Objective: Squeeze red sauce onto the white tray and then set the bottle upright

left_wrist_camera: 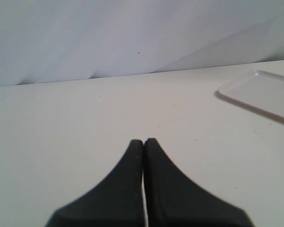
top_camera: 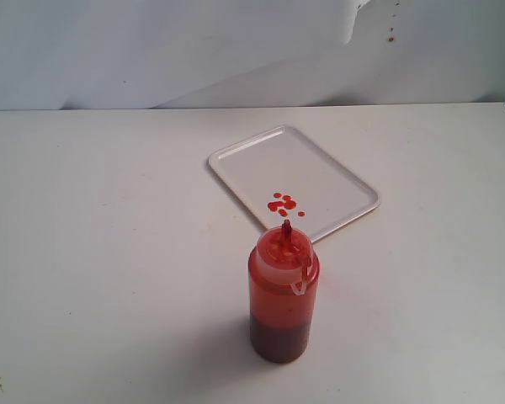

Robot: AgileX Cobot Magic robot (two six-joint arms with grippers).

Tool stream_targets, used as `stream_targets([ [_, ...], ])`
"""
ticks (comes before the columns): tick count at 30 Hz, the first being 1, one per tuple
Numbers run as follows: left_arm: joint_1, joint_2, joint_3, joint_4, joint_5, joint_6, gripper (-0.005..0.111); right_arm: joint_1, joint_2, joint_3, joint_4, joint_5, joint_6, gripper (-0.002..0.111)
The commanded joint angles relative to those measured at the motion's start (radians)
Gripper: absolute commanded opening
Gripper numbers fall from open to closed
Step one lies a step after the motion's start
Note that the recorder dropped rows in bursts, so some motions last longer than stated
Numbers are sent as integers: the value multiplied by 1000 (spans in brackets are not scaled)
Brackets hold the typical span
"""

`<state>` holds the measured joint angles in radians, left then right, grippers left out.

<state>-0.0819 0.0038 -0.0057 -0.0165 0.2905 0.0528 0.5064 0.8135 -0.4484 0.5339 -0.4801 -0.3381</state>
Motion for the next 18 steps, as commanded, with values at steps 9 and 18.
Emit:
stream_targets([
  [9, 2, -4, 6, 4, -2, 3, 0, -7, -4, -3, 1, -13, -3, 0],
  [18, 2, -4, 6, 4, -2, 6, 0, -7, -4, -3, 1, -13, -3, 0],
])
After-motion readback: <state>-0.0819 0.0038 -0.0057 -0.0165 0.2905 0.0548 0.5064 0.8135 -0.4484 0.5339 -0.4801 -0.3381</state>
